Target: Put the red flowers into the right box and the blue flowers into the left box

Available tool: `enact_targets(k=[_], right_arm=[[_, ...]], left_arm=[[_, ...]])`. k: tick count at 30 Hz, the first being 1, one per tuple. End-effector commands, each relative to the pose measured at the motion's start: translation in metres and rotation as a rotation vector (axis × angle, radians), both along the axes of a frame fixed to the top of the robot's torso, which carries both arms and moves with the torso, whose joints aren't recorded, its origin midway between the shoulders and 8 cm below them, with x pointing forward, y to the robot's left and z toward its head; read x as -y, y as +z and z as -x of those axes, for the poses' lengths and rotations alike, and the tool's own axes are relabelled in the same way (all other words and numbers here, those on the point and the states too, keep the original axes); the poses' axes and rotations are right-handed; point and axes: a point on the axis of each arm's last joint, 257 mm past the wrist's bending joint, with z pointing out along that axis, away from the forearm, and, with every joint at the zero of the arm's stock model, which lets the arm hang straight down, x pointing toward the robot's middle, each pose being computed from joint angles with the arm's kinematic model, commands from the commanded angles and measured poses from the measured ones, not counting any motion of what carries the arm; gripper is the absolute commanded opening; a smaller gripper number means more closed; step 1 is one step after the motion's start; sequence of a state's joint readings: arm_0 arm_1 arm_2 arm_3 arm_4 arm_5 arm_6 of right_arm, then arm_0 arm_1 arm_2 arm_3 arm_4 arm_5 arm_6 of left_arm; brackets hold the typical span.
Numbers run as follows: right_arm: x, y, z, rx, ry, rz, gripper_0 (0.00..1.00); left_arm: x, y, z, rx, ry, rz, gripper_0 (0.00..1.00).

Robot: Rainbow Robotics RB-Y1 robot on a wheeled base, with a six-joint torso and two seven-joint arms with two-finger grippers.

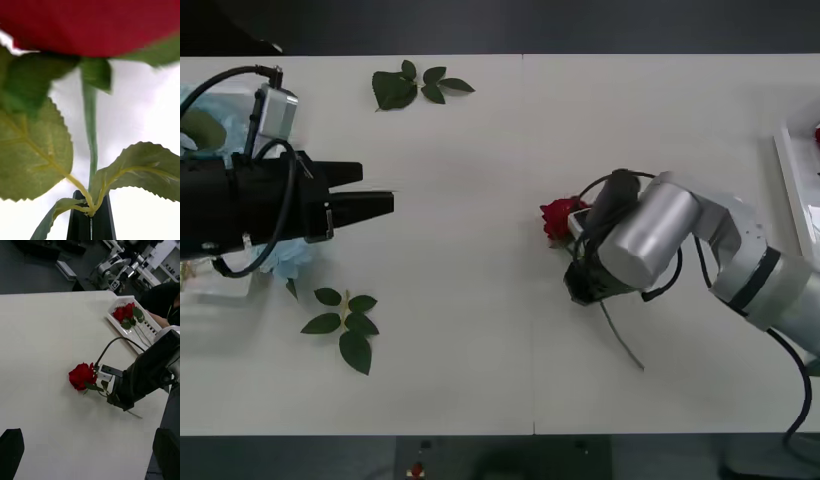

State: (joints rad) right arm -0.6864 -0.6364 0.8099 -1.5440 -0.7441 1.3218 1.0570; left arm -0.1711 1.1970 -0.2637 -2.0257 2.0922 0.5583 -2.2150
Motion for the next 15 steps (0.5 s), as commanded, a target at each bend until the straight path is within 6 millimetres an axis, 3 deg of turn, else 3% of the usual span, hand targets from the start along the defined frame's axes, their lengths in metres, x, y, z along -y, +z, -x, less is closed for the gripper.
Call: enact_targets(k=[1,7,10,11,13,15], right_arm=[[0.048,0.072,-0.036,0.085,-0.068,-0.048,0.0],[0.129,0.146,-0.057,0.149,-0.108,-0.064,0.0],[0.172,0.173,-0.061,0.169,-0.126,-0.036,0.0],[0.198,0.187,-0.064,0.184,-0.142,-0.021,0.0],[0.224,0.199,-0.067,0.197,-0.163,-0.008,0.0],[0.266,0.214,-0.069,0.211,-0.191,0.036,0.0]], left_arm=[[-0.009,0.029,-0.006,0.073,0.008,-0.017,1.0],[-0.025,0.039,-0.032,0.101,0.06,-0.015,1.0],[-0.022,0.042,-0.043,0.107,0.058,-0.016,1.0],[-0.017,0.044,-0.047,0.105,0.049,-0.01,1.0],[-0.009,0.046,-0.051,0.1,0.037,0.004,1.0],[0.002,0.046,-0.053,0.081,0.019,0.027,1.0]])
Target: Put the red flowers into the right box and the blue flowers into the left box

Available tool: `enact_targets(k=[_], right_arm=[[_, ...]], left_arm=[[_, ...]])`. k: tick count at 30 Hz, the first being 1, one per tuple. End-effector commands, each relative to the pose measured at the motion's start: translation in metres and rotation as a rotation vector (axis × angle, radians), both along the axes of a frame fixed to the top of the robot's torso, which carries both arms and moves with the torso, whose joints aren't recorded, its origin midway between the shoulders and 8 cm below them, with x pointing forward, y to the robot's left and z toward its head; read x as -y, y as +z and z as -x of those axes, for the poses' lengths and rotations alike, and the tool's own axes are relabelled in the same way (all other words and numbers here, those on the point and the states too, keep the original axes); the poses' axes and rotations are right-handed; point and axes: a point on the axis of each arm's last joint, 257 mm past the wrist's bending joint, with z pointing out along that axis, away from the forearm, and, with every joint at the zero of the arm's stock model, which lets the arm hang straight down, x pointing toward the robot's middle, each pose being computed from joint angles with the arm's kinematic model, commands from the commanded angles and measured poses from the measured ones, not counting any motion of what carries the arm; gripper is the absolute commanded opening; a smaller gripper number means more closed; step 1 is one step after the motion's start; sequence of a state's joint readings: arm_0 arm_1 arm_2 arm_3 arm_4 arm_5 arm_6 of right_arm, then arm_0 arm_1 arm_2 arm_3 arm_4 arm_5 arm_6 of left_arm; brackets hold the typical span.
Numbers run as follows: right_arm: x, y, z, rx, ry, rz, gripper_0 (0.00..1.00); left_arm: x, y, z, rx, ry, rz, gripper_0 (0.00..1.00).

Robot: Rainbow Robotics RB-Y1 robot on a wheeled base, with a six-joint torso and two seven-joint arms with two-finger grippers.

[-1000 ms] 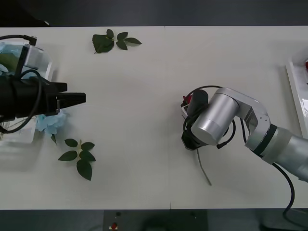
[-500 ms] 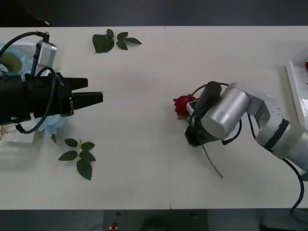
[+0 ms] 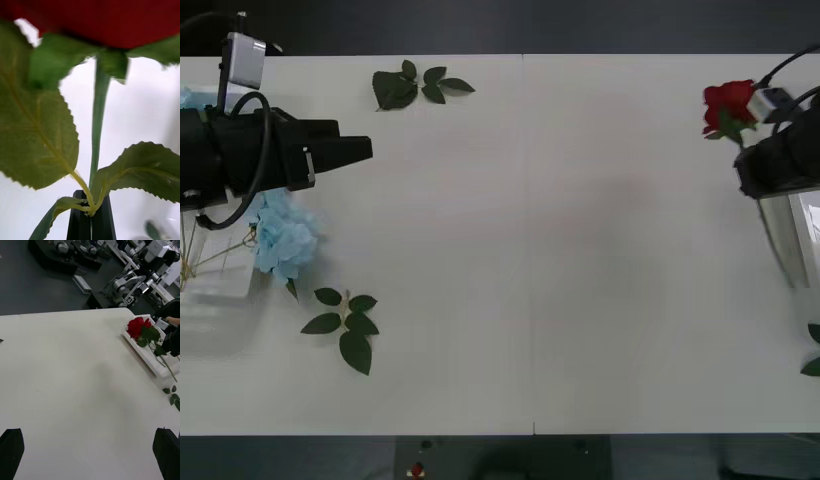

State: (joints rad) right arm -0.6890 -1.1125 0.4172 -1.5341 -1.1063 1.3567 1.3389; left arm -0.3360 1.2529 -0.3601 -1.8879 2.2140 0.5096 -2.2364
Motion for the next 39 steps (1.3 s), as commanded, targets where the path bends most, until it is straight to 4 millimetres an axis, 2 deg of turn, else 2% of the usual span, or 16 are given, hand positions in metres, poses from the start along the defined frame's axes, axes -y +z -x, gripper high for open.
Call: enact_targets(k=[1,2,6,7,10,11,12,14,18,24,28,33,35,36,38,39], right_arm=[[0.07,0.044,-0.013,0.052,-0.034,0.091,0.0],[0.092,0.05,-0.014,0.055,-0.053,0.123,0.0],[0.156,0.063,-0.017,0.054,-0.12,0.213,0.0],[0.165,0.065,-0.016,0.053,-0.131,0.222,0.0],[0.212,0.069,-0.016,0.065,-0.17,0.282,0.0],[0.212,0.069,-0.016,0.065,-0.17,0.282,0.0],[0.237,0.07,-0.016,0.084,-0.182,0.323,0.0],[0.256,0.066,-0.017,0.095,-0.193,0.367,0.0],[0.279,0.057,-0.025,0.139,-0.221,0.412,0.0],[0.304,0.03,-0.03,0.169,-0.267,0.472,0.0],[0.308,0.011,-0.032,0.184,-0.286,0.476,0.0],[0.316,0.006,-0.03,0.183,-0.289,0.505,0.0],[0.317,0.007,-0.029,0.18,-0.285,0.516,0.12],[0.318,0.006,-0.028,0.176,-0.284,0.519,0.35],[0.32,0.005,-0.026,0.171,-0.288,0.519,0.67],[0.321,0.003,-0.024,0.168,-0.294,0.516,0.75]], left_arm=[[0.028,0.021,-0.005,0.074,-0.067,0.004,1.0],[0.031,0.019,-0.004,0.073,-0.073,0.001,1.0],[0.034,0.013,0.005,0.051,-0.109,-0.012,1.0],[0.035,0.012,0.007,0.045,-0.12,-0.013,1.0],[0.042,0.003,0.025,0.004,-0.189,-0.025,1.0],[0.042,0.003,0.025,0.004,-0.189,-0.025,1.0],[0.044,-0.001,0.033,-0.012,-0.22,-0.034,1.0],[0.043,-0.004,0.036,-0.021,-0.233,-0.041,1.0],[0.042,-0.004,0.035,-0.024,-0.235,-0.039,1.0],[0.045,-0.005,0.036,-0.022,-0.239,-0.031,1.0],[0.045,-0.005,0.036,-0.023,-0.239,-0.03,1.0],[0.045,-0.005,0.036,-0.023,-0.239,-0.03,1.0],[0.045,-0.005,0.036,-0.023,-0.239,-0.03,1.0],[0.045,-0.005,0.036,-0.023,-0.239,-0.03,1.0],[0.045,-0.005,0.036,-0.023,-0.239,-0.03,1.0],[0.045,-0.005,0.036,-0.023,-0.239,-0.03,1.0]])
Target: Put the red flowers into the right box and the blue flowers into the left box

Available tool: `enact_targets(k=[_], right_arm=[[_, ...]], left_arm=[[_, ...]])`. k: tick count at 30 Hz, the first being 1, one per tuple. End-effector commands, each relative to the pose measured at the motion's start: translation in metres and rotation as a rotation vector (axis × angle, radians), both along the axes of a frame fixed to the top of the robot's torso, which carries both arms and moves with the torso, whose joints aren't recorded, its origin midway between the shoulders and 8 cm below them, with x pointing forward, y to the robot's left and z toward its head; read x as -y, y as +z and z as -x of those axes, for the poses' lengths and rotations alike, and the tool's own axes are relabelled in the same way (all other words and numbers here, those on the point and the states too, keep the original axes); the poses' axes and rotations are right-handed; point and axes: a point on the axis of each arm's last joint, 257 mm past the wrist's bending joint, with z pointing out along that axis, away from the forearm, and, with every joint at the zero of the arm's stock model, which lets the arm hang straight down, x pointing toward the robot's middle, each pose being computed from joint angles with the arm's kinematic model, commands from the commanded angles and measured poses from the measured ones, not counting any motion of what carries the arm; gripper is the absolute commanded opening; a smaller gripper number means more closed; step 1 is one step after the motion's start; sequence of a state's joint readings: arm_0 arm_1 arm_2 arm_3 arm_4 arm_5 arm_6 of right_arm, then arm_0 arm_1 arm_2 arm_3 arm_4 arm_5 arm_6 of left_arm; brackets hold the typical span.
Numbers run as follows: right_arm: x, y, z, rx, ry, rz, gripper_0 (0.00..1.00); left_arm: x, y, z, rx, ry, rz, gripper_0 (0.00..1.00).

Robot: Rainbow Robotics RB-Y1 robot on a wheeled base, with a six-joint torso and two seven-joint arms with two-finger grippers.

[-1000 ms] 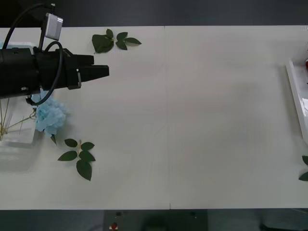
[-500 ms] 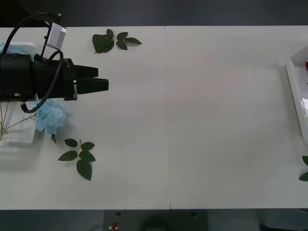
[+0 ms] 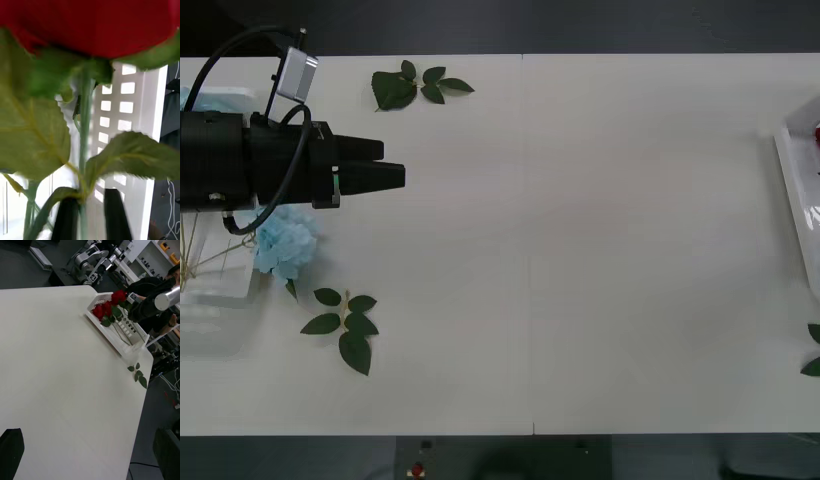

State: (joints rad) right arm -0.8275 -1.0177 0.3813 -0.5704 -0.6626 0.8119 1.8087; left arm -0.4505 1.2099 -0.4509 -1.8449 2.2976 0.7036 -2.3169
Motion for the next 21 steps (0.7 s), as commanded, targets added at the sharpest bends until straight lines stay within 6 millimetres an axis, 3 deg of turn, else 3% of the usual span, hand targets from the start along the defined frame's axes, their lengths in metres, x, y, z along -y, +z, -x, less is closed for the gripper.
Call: enact_targets(k=[1,5,12,17,21], right_arm=[[0.011,0.017,0.0,0.018,-0.014,0.012,0.82],[0.012,0.016,0.003,0.019,-0.015,-0.002,0.93],[-0.001,0.025,0.001,0.022,0.065,-0.094,0.96],[-0.041,0.043,-0.002,-0.005,0.205,-0.21,1.0],[-0.108,0.067,-0.006,-0.075,0.429,-0.275,1.0]], left_arm=[[0.001,0.006,0.0,0.035,-0.014,-0.006,1.0],[0.001,0.006,0.0,0.035,-0.014,-0.006,1.0],[0.001,0.006,0.0,0.035,-0.014,-0.006,1.0],[0.001,0.006,0.0,0.035,-0.014,-0.006,1.0],[0.001,0.006,0.0,0.035,-0.014,-0.006,1.0]])
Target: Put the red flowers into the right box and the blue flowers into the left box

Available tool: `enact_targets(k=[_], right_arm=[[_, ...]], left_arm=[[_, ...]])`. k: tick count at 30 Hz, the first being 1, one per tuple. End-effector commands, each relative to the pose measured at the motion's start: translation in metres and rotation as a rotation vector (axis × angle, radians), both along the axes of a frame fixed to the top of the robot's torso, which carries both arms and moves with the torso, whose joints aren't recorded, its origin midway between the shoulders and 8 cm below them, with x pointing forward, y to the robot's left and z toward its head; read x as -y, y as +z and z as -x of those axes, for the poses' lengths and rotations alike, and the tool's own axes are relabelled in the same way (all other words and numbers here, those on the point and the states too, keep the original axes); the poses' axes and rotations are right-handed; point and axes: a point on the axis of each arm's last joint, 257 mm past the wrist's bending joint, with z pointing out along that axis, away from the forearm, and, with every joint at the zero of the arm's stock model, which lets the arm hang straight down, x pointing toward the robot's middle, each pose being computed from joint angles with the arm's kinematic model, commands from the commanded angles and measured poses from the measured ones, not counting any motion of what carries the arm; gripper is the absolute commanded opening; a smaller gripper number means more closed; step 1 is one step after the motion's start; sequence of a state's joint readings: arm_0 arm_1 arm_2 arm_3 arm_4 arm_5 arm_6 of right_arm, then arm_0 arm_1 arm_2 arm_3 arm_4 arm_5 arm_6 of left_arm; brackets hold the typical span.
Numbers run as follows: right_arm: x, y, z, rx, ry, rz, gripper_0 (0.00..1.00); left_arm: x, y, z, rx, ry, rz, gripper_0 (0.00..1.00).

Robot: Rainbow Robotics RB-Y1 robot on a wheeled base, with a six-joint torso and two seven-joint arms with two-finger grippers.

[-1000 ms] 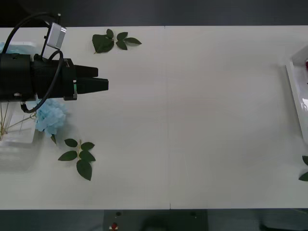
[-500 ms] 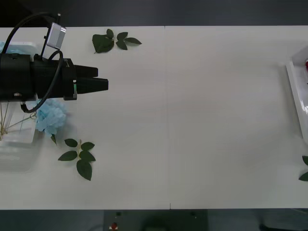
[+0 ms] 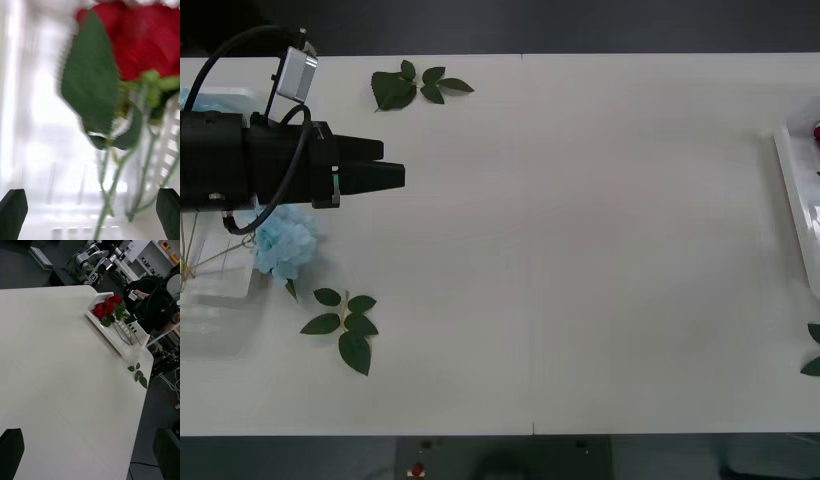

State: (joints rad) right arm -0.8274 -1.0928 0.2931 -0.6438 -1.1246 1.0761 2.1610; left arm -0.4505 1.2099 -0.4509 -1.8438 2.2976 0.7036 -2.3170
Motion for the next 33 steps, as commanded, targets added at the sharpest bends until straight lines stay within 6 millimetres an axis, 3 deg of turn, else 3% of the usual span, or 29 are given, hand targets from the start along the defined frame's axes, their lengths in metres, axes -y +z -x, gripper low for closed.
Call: enact_targets(k=[1,8,17,20,26,33], right_arm=[[-0.042,0.063,-0.008,0.017,0.241,0.034,1.0],[-0.157,0.093,-0.013,0.067,0.591,-0.047,1.0],[-0.283,0.102,0.015,0.099,1.077,0.089,1.0],[-0.316,0.098,0.029,0.102,1.215,0.138,1.0],[-0.373,0.088,0.039,0.151,1.404,0.152,1.0],[-0.409,0.072,0.04,0.179,1.436,0.069,1.0]], left_arm=[[0.001,0.006,0.001,0.036,-0.015,-0.006,1.0],[0.001,0.006,0.001,0.036,-0.015,-0.006,1.0],[0.001,0.006,0.001,0.036,-0.015,-0.006,1.0],[0.001,0.006,0.001,0.036,-0.015,-0.006,1.0],[0.001,0.006,0.001,0.036,-0.015,-0.006,1.0],[0.001,0.006,0.001,0.036,-0.015,-0.006,1.0]])
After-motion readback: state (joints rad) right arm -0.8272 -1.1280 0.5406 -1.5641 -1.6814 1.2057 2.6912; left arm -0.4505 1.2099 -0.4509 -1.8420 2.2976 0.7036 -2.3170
